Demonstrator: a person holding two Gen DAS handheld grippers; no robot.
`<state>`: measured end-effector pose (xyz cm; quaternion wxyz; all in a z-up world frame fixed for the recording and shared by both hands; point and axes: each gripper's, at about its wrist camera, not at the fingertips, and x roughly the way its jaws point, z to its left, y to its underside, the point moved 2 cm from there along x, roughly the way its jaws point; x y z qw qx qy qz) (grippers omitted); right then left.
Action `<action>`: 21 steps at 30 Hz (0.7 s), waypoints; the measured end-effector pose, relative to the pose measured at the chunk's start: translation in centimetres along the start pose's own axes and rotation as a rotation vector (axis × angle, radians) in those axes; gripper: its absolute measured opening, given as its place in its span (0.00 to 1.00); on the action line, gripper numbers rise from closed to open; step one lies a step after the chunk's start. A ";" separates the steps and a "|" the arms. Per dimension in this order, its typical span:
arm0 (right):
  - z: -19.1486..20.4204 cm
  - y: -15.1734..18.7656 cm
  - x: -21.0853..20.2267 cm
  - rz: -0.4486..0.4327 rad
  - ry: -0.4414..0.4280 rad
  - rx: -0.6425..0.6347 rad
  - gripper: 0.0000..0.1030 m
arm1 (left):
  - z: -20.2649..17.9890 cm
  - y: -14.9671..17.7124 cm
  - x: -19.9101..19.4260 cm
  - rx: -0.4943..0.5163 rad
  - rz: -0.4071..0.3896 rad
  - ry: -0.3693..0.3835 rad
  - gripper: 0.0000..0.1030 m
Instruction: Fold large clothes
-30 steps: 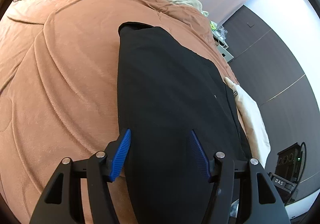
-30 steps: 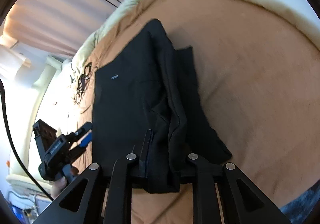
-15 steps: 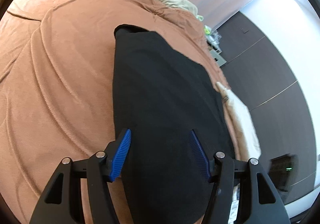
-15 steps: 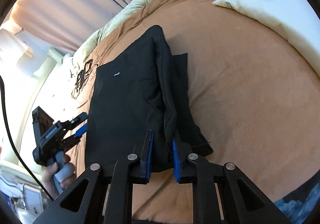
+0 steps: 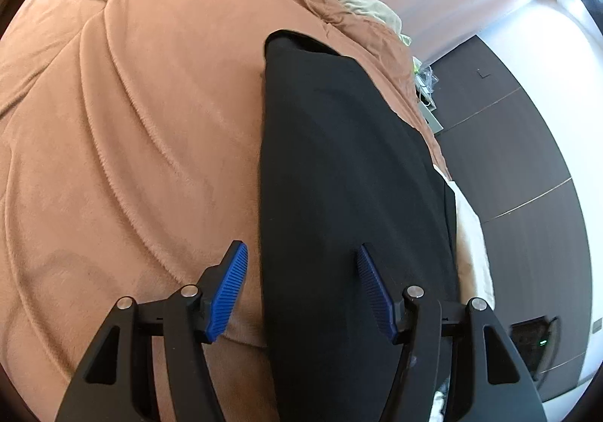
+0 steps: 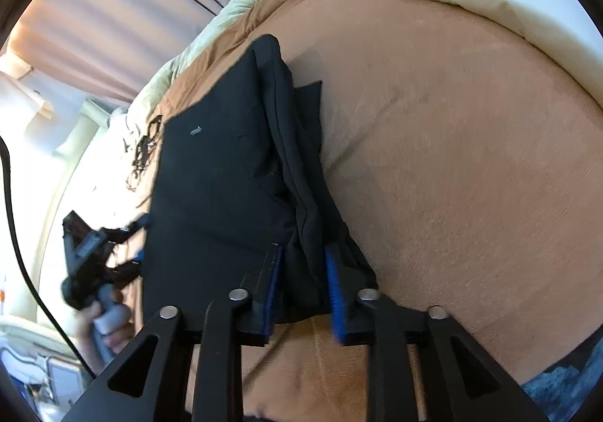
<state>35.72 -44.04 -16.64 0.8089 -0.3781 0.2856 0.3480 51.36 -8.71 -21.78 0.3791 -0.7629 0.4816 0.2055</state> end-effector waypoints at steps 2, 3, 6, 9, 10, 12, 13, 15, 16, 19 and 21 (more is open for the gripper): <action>-0.3 -0.9 -0.6 -0.018 -0.001 -0.009 0.53 | -0.6 0.1 0.1 0.035 -0.008 -0.004 0.59; -0.5 -1.5 -0.7 -0.018 -0.009 -0.010 0.59 | -0.9 0.2 0.2 0.046 -0.007 -0.002 0.59; -1.2 -3.3 -0.2 0.001 -0.043 -0.011 0.60 | -1.6 0.2 0.4 0.082 -0.012 -0.026 0.59; -1.5 -4.9 0.9 0.030 -0.094 -0.009 0.65 | -1.5 0.1 0.3 0.091 -0.016 -0.029 0.59; -1.4 -5.5 1.3 0.039 -0.116 -0.006 0.76 | -1.5 0.1 0.3 0.093 -0.017 -0.030 0.59; -1.4 -6.8 2.2 0.053 -0.162 -0.004 0.84 | -1.5 -0.2 0.2 0.100 -0.026 -0.034 0.59; -1.4 -7.3 2.6 0.060 -0.180 -0.004 0.84 | -1.6 -0.4 0.2 0.105 -0.034 -0.038 0.59; -1.6 -8.5 3.6 0.073 -0.204 0.004 0.84 | -1.9 -1.2 0.3 0.121 -0.050 -0.045 0.59; -1.7 -9.0 4.1 0.078 -0.208 0.008 0.84 | -2.0 -1.5 0.5 0.129 -0.055 -0.047 0.59; -2.0 -10.4 6.0 0.115 -0.237 0.026 0.84 | -2.1 -2.1 0.8 0.135 -0.060 -0.044 0.59; -2.0 -10.9 7.4 0.148 -0.243 0.030 0.84 | -2.0 -2.1 0.7 0.130 -0.064 -0.033 0.59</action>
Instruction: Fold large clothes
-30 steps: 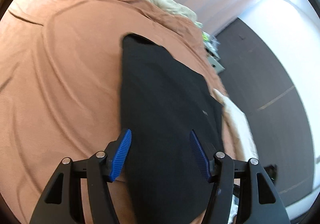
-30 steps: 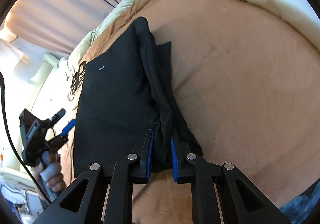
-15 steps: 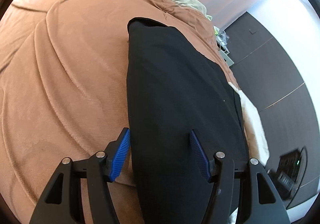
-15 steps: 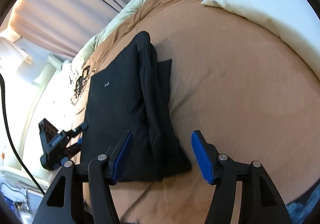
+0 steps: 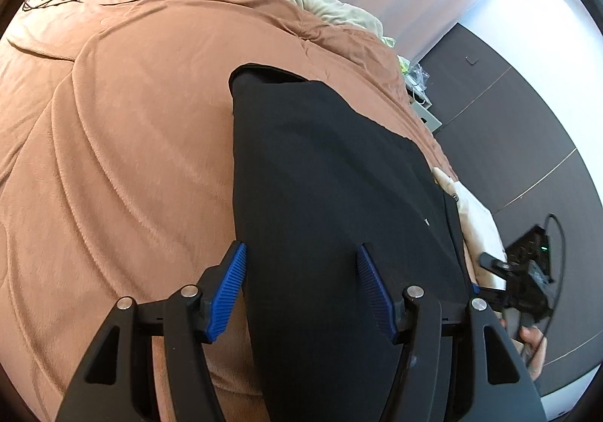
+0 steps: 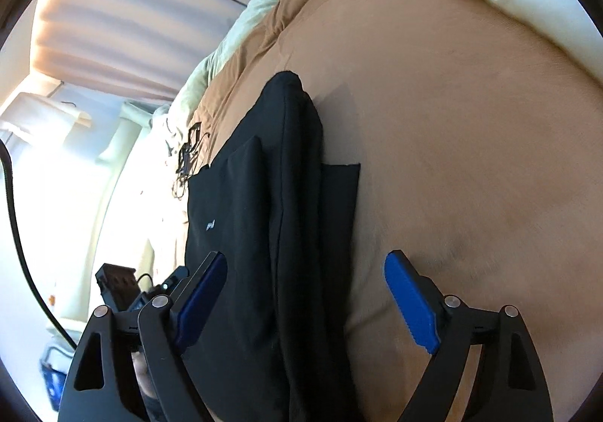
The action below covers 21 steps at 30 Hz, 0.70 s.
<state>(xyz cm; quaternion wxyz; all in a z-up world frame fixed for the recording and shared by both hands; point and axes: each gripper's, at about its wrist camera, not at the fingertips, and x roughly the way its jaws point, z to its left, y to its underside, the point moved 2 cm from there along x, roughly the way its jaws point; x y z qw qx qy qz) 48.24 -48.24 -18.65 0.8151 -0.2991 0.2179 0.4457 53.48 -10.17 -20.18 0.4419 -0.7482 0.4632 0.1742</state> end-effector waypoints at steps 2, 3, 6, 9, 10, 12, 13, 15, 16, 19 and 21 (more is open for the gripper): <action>-0.4 -0.4 1.1 0.031 -0.001 0.006 0.83 | -0.1 0.0 -0.2 0.009 -0.004 0.002 0.59; -0.7 -0.6 1.8 0.050 -0.014 0.014 0.84 | -0.1 0.0 -0.3 0.015 -0.008 0.004 0.59; -0.9 -1.2 2.6 0.071 -0.057 0.020 0.84 | -0.7 -0.4 -0.1 0.028 -0.015 0.024 0.59; -0.9 -1.8 3.5 0.108 -0.125 0.038 0.84 | -1.5 -0.7 -0.3 0.060 -0.029 0.030 0.59; -0.9 -1.9 3.9 0.121 -0.132 0.041 0.84 | -1.8 -0.8 -0.3 0.076 -0.033 0.024 0.59; -0.8 -2.2 4.5 0.141 -0.129 0.035 0.84 | -2.1 -0.7 -0.3 0.104 -0.032 0.012 0.59; -0.6 -2.3 4.7 0.149 -0.125 0.027 0.84 | -2.2 -0.6 -0.4 0.108 -0.032 0.008 0.59; -0.2 -2.8 5.2 0.158 -0.123 0.015 0.84 | -2.1 -0.7 -0.4 0.110 -0.030 0.006 0.59; -0.1 -2.9 5.4 0.161 -0.119 0.016 0.84 | -2.0 -0.6 -0.5 0.108 -0.029 0.007 0.59; 0.2 -3.0 5.9 0.167 -0.076 0.010 0.84 | -1.8 -0.6 -0.5 0.099 -0.025 0.010 0.59; 0.6 -3.3 6.2 0.170 -0.051 -0.004 0.84 | -1.7 -0.7 -0.5 0.100 -0.023 0.007 0.59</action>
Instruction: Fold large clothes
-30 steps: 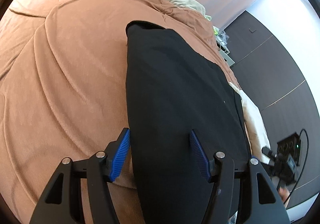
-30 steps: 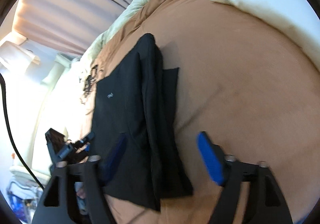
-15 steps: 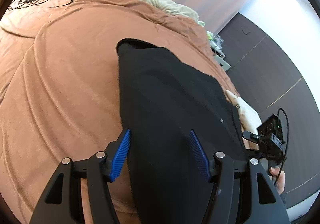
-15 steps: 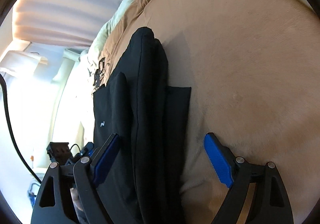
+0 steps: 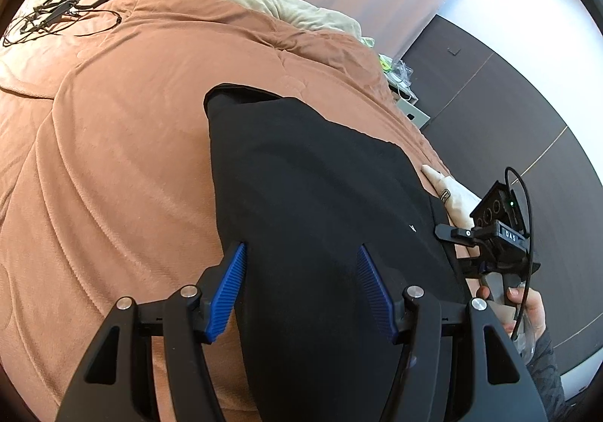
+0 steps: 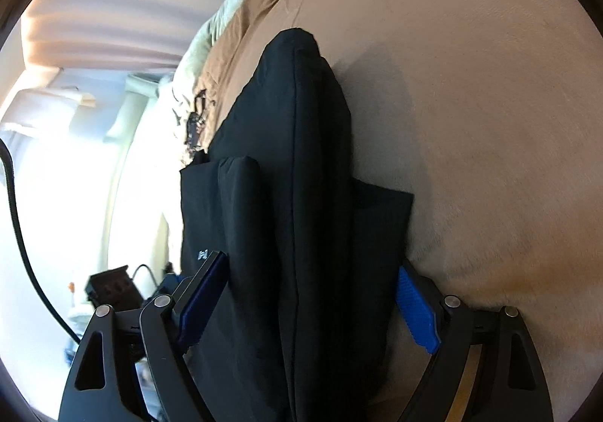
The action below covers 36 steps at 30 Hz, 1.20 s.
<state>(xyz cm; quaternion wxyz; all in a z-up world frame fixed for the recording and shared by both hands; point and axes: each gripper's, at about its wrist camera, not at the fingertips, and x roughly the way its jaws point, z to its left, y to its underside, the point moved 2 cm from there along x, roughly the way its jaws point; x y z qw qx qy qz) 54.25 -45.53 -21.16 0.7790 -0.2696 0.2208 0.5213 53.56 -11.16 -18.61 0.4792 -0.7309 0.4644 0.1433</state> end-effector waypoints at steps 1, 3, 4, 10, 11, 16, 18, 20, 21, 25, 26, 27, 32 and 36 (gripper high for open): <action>0.2 -0.4 0.2 -0.003 0.005 -0.003 0.83 | 0.0 -0.1 0.2 0.000 0.001 -0.001 0.59; 0.5 -0.8 -0.3 -0.030 0.005 -0.011 0.75 | 0.1 -0.1 0.2 -0.003 0.001 -0.001 0.59; 0.7 -0.8 -0.6 -0.033 -0.012 -0.015 0.70 | 0.1 0.0 0.1 -0.005 0.000 0.000 0.59; 0.9 -0.7 -1.0 0.000 -0.017 -0.059 0.70 | -0.2 -0.1 0.3 -0.009 -0.003 -0.003 0.59; 0.7 -0.7 -0.7 0.019 -0.007 -0.052 0.70 | -0.2 -0.1 0.3 -0.005 -0.003 -0.005 0.59; 0.0 -0.9 0.9 0.084 -0.051 -0.021 0.71 | 0.2 -0.1 1.0 -0.015 0.021 -0.016 0.59; 0.2 -1.0 1.4 0.095 -0.052 -0.025 0.70 | 0.7 0.1 1.7 -0.029 0.054 -0.037 0.59; 0.7 -1.2 1.8 0.094 -0.032 -0.043 0.70 | 1.3 0.1 2.0 -0.065 0.065 -0.024 0.59; 1.2 -1.3 2.0 0.089 -0.010 -0.065 0.63 | 1.5 0.1 2.0 -0.078 0.065 -0.016 0.59; 2.7 -1.1 1.9 0.077 0.012 -0.113 0.30 | 1.4 0.1 1.7 -0.087 0.054 -0.007 0.54; 3.3 -0.9 1.5 0.065 0.020 -0.137 0.27 | 1.3 0.1 1.6 -0.082 0.051 -0.013 0.52; 3.8 -0.7 1.3 0.057 0.025 -0.150 0.22 | 1.1 0.1 1.6 -0.079 0.046 -0.017 0.48; 6.7 0.1 -1.0 0.010 0.041 -0.207 0.16 | 1.3 0.5 0.3 -0.105 0.020 0.010 0.29; 10.5 1.6 -2.8 -0.021 0.045 -0.267 0.15 | 1.2 0.9 -1.6 -0.144 -0.018 0.044 0.23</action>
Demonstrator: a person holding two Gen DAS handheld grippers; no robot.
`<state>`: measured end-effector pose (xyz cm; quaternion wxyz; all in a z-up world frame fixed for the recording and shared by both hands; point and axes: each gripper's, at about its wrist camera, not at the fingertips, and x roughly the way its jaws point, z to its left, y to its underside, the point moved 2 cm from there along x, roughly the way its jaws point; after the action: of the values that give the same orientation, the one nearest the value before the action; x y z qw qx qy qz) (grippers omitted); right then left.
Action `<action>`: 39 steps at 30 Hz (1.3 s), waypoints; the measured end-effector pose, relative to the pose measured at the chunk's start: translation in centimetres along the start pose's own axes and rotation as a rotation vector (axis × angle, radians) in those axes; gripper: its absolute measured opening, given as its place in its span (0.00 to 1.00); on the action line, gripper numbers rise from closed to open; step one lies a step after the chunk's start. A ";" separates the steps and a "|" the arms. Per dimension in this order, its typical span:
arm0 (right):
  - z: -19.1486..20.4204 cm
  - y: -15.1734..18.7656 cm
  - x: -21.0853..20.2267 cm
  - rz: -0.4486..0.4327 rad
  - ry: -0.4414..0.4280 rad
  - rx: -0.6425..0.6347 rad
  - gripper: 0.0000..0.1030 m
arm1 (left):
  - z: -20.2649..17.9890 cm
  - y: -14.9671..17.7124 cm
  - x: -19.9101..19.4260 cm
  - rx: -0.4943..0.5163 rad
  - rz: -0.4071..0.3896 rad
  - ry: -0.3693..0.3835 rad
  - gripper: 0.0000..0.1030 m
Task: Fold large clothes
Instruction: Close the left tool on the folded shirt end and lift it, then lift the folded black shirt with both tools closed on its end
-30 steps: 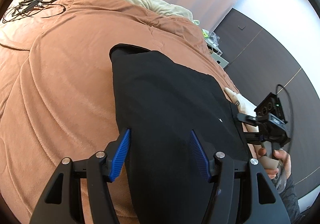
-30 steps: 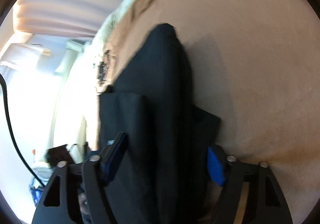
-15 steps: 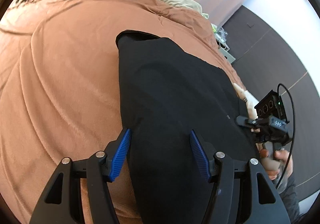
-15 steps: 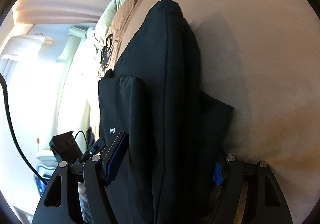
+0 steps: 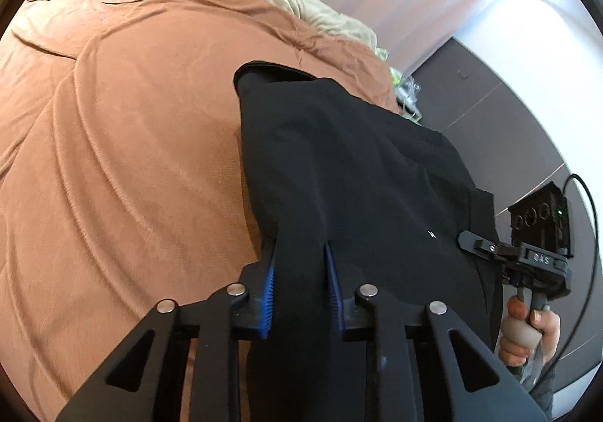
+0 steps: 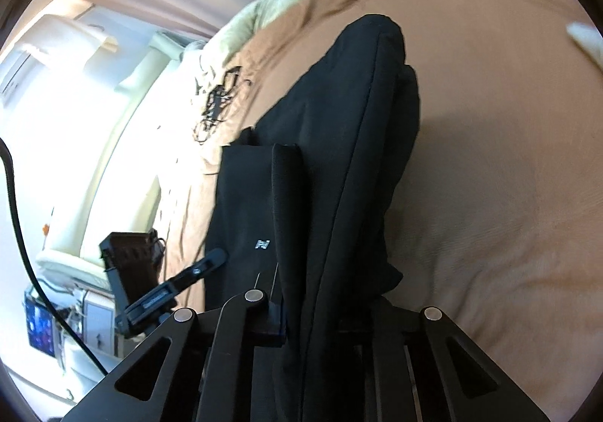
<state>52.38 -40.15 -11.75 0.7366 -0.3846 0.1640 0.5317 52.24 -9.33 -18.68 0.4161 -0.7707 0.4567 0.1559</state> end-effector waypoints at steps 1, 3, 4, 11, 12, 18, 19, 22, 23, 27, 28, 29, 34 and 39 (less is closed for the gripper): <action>0.9 0.1 -0.5 -0.007 0.000 -0.015 0.15 | -0.2 0.2 -0.9 -0.003 -0.019 0.006 0.23; 3.1 0.4 -1.9 -0.024 -0.001 -0.054 0.15 | -0.7 0.3 -2.2 -0.003 -0.042 0.012 0.22; 4.1 0.5 -2.4 -0.032 -0.002 -0.069 0.15 | -0.9 0.3 -3.0 -0.005 -0.055 0.018 0.22; 11.7 1.1 -6.1 -0.085 -0.030 -0.180 0.15 | -1.6 0.3 -10.6 -0.025 -0.150 0.083 0.22; 13.3 1.1 -6.5 -0.089 -0.036 -0.199 0.15 | -1.5 0.2 -11.7 -0.025 -0.164 0.084 0.22; 20.8 1.5 -7.2 -0.101 -0.065 -0.291 0.15 | -1.0 -0.6 -19.9 -0.015 -0.262 0.065 0.22; 21.6 1.7 -7.3 -0.103 -0.074 -0.302 0.15 | -0.9 -0.9 -21.3 -0.011 -0.279 0.058 0.22; 25.3 2.3 -6.6 -0.105 -0.111 -0.341 0.15 | 0.0 -1.0 -26.3 -0.002 -0.337 0.034 0.22; 26.2 2.5 -6.3 -0.104 -0.121 -0.352 0.15 | 0.3 -1.1 -28.1 0.001 -0.356 0.025 0.22; 30.6 3.7 -5.3 -0.089 -0.163 -0.411 0.15 | 2.2 -1.0 -34.2 0.002 -0.423 -0.010 0.22; 31.7 4.3 -5.0 -0.085 -0.174 -0.425 0.15 | 2.7 -1.0 -35.4 0.001 -0.436 -0.018 0.22; 32.8 4.9 -4.8 -0.080 -0.184 -0.439 0.15 | 3.3 -1.0 -37.1 -0.002 -0.454 -0.027 0.22; 38.1 6.2 -3.2 -0.051 -0.227 -0.502 0.15 | 5.9 -0.6 -44.3 -0.016 -0.536 -0.059 0.22; 43.2 8.0 -0.9 -0.033 -0.279 -0.551 0.15 | 8.4 -0.1 -50.5 -0.029 -0.603 -0.105 0.22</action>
<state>37.50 -7.67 13.81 0.6285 -0.4957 -0.0951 0.5918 26.51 26.26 7.63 0.4557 -0.8682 0.1829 0.0713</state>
